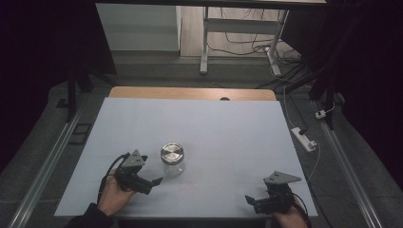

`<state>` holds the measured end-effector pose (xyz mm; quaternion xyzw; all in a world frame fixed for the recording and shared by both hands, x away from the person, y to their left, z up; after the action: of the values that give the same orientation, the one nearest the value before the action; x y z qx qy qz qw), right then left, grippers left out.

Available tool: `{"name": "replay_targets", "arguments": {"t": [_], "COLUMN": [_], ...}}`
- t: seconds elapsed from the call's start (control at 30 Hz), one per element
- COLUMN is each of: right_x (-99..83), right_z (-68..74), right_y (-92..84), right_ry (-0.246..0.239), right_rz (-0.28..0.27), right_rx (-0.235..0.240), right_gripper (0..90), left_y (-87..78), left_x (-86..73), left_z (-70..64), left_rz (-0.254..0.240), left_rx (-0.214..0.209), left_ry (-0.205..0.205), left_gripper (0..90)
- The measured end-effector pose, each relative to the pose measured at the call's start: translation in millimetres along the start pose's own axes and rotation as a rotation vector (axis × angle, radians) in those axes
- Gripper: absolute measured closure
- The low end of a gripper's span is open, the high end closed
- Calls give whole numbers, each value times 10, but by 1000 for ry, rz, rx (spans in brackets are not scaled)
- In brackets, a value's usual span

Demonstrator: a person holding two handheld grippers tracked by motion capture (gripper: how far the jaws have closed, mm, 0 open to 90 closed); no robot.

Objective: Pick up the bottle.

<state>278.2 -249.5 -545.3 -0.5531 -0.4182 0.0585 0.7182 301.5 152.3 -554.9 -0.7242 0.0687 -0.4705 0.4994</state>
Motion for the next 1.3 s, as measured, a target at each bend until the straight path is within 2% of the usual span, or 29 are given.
{"name": "replay_targets", "arguments": {"t": [0.33,0.47,0.63,0.8,0.93,1.1,1.3], "right_x": [-1,-2,-3,-6,-6,-7,-8], "right_z": [9,12,21,30,35,37,43], "right_y": [11,12,15,20,26,27,26], "right_ry": [-6,-6,-15,-31,-34,-39,-43], "right_rz": [12,13,16,28,30,32,35], "right_rx": [2,3,9,8,8,8,10], "right_gripper": [38,39,49,52,53,54,55], "left_y": [82,125,177,220,277,370,467], "left_x": [124,174,225,285,336,419,492], "left_z": [-6,-12,-30,-29,-16,-33,-58], "left_rz": [-7,-4,2,6,7,7,21], "left_rx": [-7,-25,-44,-33,-46,-66,-69], "left_ry": [2,5,15,37,39,49,68], "left_gripper": [1,5,8,34,44,35,15]}}
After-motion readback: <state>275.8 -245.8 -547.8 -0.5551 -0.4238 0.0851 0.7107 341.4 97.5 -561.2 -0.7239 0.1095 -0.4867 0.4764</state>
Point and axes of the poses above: each handheld gripper's, and its own axes: y roughly forward along the jaws, x roughly out of its top, z roughly to its left, the point moved 6 cm from there along y, roughly forward along the jaws, and after that the axes turned 11 degrees about z, right-handed, at the moved point
